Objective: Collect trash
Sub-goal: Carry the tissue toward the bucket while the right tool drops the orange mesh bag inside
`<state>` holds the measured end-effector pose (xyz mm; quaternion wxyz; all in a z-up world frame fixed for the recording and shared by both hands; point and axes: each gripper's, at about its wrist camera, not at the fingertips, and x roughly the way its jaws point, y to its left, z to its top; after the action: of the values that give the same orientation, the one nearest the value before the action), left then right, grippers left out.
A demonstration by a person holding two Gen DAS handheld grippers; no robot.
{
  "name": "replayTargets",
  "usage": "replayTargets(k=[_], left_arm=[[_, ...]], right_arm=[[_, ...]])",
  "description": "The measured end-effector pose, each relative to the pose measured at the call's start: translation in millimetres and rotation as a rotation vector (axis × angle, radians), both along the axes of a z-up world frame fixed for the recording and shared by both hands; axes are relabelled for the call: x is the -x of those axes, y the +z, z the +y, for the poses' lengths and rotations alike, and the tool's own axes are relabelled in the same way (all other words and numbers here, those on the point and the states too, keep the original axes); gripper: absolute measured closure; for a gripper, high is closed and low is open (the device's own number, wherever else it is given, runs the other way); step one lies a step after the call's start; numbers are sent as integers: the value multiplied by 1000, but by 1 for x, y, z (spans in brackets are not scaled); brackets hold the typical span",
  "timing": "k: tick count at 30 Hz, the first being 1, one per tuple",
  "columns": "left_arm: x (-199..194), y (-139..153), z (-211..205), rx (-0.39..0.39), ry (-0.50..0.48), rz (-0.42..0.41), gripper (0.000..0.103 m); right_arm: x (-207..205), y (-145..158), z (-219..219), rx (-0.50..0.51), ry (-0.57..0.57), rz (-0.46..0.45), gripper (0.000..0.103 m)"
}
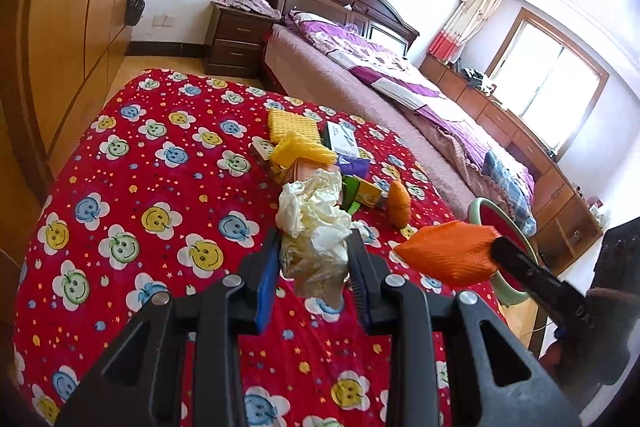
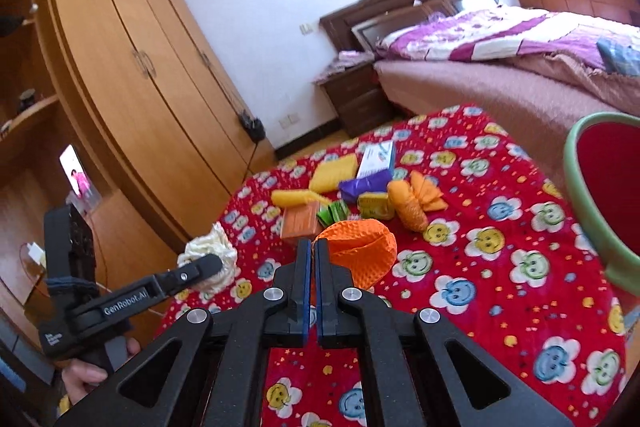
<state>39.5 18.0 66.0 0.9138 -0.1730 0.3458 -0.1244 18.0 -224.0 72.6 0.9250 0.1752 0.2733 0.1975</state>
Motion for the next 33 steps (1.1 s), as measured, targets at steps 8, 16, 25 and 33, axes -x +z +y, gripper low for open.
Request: replayTargets(k=[8, 16, 25, 33], left_arm=[[16, 14, -4, 7, -13, -31, 70], [19, 27, -19, -14, -47, -52, 70], [5, 33, -66, -26, -155, -38, 70], [-20, 30, -132, -51, -293, -48, 70]], right_arm=[[23, 17, -29, -32, -73, -61, 102], [31, 25, -59, -55, -150, -82, 102], [41, 27, -108, -79, -270, -103, 102], [36, 10, -161, -69, -414, -75, 102]])
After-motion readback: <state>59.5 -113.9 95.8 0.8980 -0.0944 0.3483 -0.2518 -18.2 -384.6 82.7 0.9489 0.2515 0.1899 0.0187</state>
